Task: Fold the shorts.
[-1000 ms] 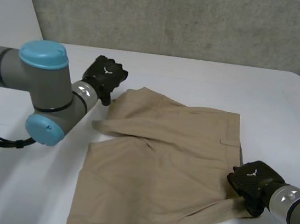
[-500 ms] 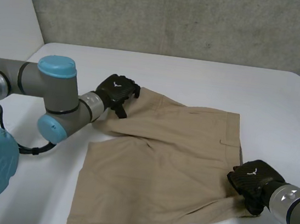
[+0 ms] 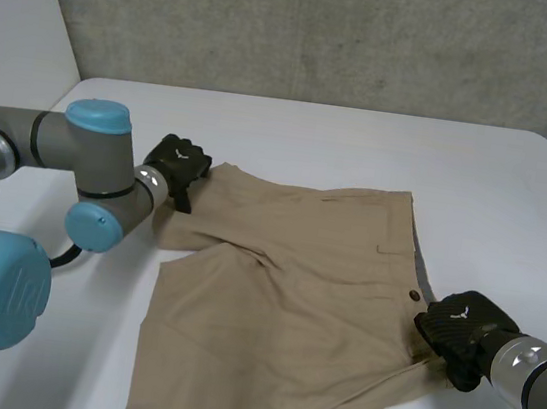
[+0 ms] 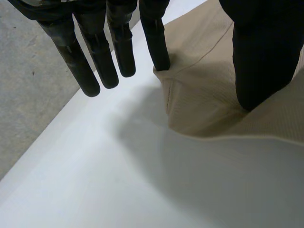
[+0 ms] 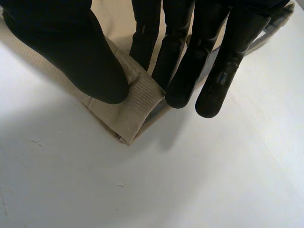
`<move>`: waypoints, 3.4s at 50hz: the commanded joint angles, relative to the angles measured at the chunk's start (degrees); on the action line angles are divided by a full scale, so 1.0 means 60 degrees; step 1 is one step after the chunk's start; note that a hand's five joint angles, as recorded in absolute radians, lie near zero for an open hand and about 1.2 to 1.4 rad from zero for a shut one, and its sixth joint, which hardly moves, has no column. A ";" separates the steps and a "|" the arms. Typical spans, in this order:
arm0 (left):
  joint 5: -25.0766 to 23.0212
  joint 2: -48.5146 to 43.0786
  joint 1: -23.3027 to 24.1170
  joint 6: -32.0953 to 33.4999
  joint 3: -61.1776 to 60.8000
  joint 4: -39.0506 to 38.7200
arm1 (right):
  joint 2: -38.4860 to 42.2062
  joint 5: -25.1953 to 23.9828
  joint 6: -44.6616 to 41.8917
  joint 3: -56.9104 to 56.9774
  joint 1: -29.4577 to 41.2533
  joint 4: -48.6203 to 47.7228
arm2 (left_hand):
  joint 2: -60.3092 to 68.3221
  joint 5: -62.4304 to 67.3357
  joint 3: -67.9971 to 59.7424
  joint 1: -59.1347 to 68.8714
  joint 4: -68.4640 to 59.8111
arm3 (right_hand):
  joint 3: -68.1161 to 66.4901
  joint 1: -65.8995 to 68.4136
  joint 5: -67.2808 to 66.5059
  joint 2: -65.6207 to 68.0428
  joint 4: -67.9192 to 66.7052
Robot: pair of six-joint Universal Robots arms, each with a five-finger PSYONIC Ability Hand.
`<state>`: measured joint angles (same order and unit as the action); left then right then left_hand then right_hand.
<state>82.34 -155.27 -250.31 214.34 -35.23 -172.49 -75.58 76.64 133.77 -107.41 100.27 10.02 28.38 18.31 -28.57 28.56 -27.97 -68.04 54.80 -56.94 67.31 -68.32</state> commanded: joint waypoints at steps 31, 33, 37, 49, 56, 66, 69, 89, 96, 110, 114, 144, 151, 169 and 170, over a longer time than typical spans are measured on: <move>0.0265 0.7844 0.1478 -0.3115 -0.8817 -0.0798 | 0.0014 -0.0044 0.2650 0.0835 0.0076 -0.0702 | -0.2047 -0.2035 0.2078 -0.2077 0.1979 | -0.1993 0.4200 -0.2177 0.2115 -0.1947; 0.0280 0.8618 0.1566 -0.3567 -0.9664 -0.0783 | 0.0130 -0.0044 0.3147 0.1040 0.0105 -0.0848 | -0.1797 -0.1785 0.1827 -0.1826 0.1729 | -0.1993 0.4200 -0.2177 0.2115 -0.1947; 0.0367 0.9544 0.1669 -0.4199 -1.0898 -0.0783 | 0.0395 -0.0030 0.3881 0.1290 0.0178 -0.1200 | -0.1318 -0.1306 0.1349 -0.1348 0.1250 | -0.1993 0.4200 -0.2177 0.2115 -0.1947; 0.2036 1.0102 0.2942 -0.5035 -1.2408 -0.0168 | 0.0790 0.0117 0.4512 0.1744 0.0486 -0.1610 | -0.0533 -0.0521 0.0563 -0.0562 0.0465 | -0.1993 0.4200 -0.2177 0.2115 -0.1947; 0.2345 1.0014 0.3060 -0.5313 -1.2614 -0.0066 | 0.0790 0.0409 0.4527 0.1700 0.0413 -0.1727 | -0.0505 -0.0493 0.0535 -0.0535 0.0437 | -0.1993 0.4200 -0.2177 0.2115 -0.1947; 0.2243 1.0015 0.3119 -0.6309 -1.2585 0.0711 | 0.0820 0.0630 0.4512 0.1568 0.0486 -0.1948 | -0.0449 -0.0437 0.0479 -0.0478 0.0381 | -0.1993 0.4200 -0.2177 0.2115 -0.1947; 0.2243 1.0014 0.3148 -0.6441 -1.2599 0.0711 | 0.0805 0.0630 0.4512 0.1568 0.0486 -0.1948 | -0.0449 -0.0437 0.0479 -0.0478 0.0381 | -0.1993 0.4200 -0.2177 0.2115 -0.1947; 0.2287 0.8989 0.3163 -0.6003 -1.1825 0.0433 | 0.0688 0.0630 0.4395 0.1451 0.0501 -0.1933 | 0.8603 0.8615 -0.8572 0.8573 -0.8671 | -0.1993 0.4200 -0.2177 0.2115 -0.1947; 0.2302 0.8258 0.2168 -0.4261 -0.9760 -0.0796 | 0.0483 0.0630 0.4322 0.1817 0.0559 -0.2006 | 0.8603 0.8615 -0.8572 0.8573 -0.8671 | -0.1993 0.4200 -0.2177 0.2115 -0.1947; 0.2346 0.4335 0.1611 -0.1799 -0.4694 -0.1999 | 0.1916 0.1477 0.4278 0.3866 0.1057 -0.4067 | 0.8603 0.8615 -0.8572 0.8573 -0.8671 | -0.1993 0.4200 -0.2177 0.2115 -0.1947; 0.2302 0.3339 0.1245 -0.1419 -0.3755 -0.2422 | 0.2939 0.1654 0.4162 0.4627 0.1276 -0.4933 | 0.8603 0.8615 -0.8572 0.8573 -0.8671 | -0.1993 0.4200 -0.2177 0.2115 -0.1947; 0.0295 -0.0372 0.0936 -0.0157 -0.0617 -0.4738 | 0.7529 0.0821 0.0381 0.9011 0.1394 -0.6121 | 0.4792 0.4804 -0.4761 0.4762 -0.4860 | 0.5367 -0.3160 0.5183 -0.5244 0.5413; 0.0441 0.0696 0.0951 -0.0157 -0.1333 -0.5118 | 0.6154 0.0732 0.0732 0.8103 0.1394 -0.7308 | -0.3028 -0.3016 0.3058 -0.3058 0.2960 | 0.9673 -0.7467 0.9490 -0.9551 0.9720; 0.1144 0.6043 0.1083 -0.2602 -0.6928 -0.5354 | 0.1230 0.0557 0.4732 0.4558 0.0721 -0.3797 | -0.2832 -0.2820 0.2862 -0.2861 0.2764 | 0.9673 -0.7467 0.9490 -0.9551 0.9720; 0.1144 0.6233 0.1083 -0.2749 -0.7177 -0.5281 | 0.1215 0.0513 0.4718 0.4455 0.0677 -0.3474 | -0.2832 -0.2820 0.2862 -0.2861 0.2764 | 0.9673 -0.7467 0.9490 -0.9551 0.9720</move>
<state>88.75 -126.52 -244.08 204.23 -66.29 -206.46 -65.39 81.08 159.64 -75.89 106.89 -24.56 11.56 2.84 -12.22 11.39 -11.85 -12.29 11.37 -3.77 12.63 -13.16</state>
